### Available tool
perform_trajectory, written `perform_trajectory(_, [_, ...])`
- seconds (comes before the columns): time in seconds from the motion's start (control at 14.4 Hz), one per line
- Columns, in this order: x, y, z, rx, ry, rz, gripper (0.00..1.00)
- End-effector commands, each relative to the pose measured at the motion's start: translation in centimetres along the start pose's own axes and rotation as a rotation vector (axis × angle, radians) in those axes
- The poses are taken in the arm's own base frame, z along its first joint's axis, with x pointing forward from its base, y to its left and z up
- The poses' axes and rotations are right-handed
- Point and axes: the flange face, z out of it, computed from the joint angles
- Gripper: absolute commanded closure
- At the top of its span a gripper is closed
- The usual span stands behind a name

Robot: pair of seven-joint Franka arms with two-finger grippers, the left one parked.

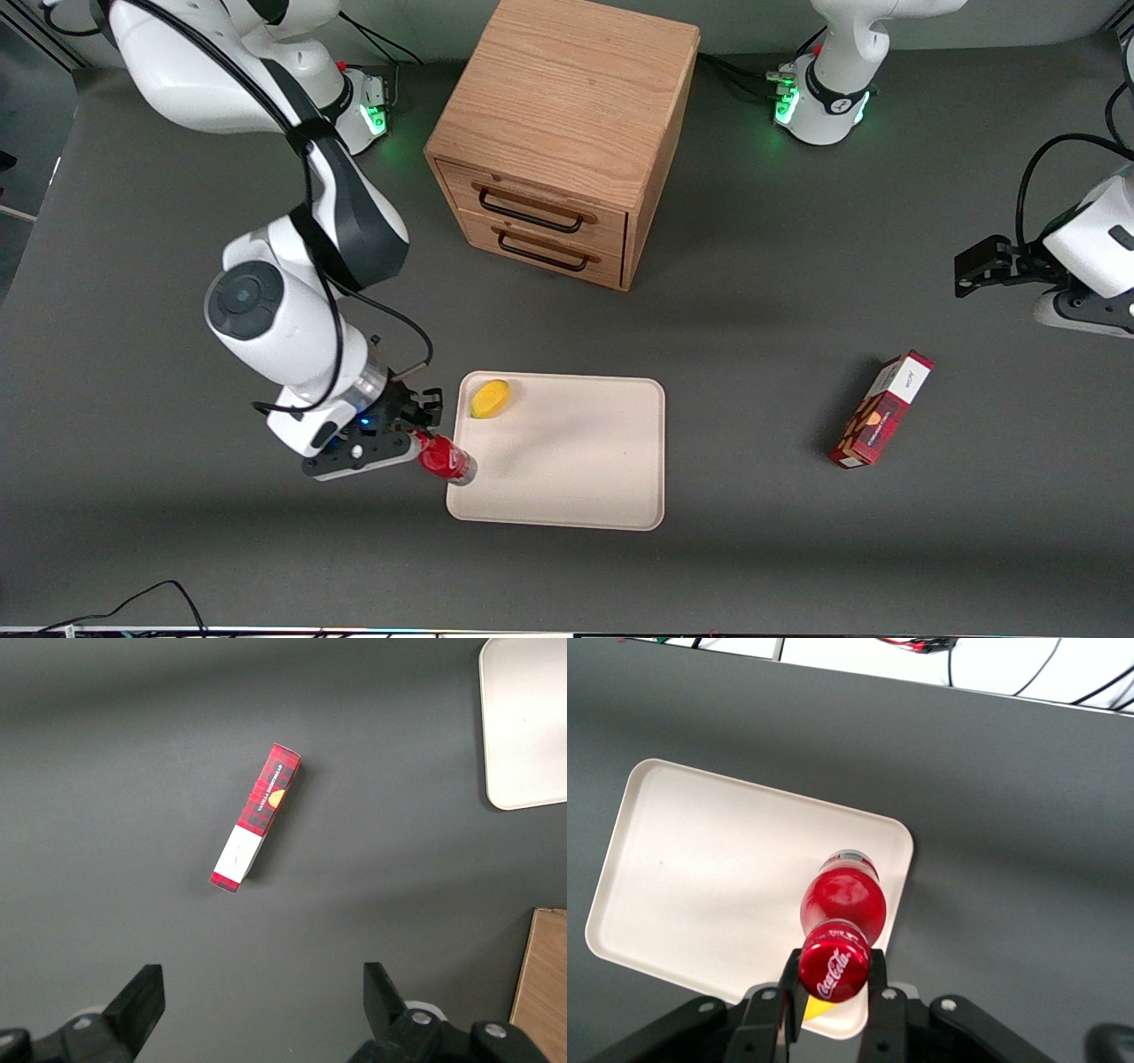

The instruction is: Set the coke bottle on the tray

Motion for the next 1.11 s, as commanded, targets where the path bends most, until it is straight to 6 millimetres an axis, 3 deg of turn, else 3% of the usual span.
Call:
perform_trajectory(0.0, [1.4, -0.6, 1.8, 0.008, 0.026, 0.004, 1.00])
perform_trajectory(0.28, [1.0, -1.8, 6.4, 0.009, 0.013, -0.006, 1.00])
perform_trajectory(0.49, [0.8, -1.8, 7.9, 0.005, 0.007, -0.008, 1.00])
perform_trajectory(0.56, [0.7, -1.7, 8.2, 0.004, 0.002, -0.010, 0.85])
perform_trajectory(0.63, [0.6, -1.9, 8.7, 0.004, -0.004, -0.012, 0.63])
perform_trajectory(0.7, [0.5, -2.0, 9.0, 0.004, -0.006, -0.012, 0.59])
perform_trajectory(0.9, [0.5, -2.0, 9.0, 0.005, -0.003, -0.009, 0.06])
perform_trajectory(1.04, [0.7, -2.1, 8.4, 0.006, 0.005, 0.012, 0.00])
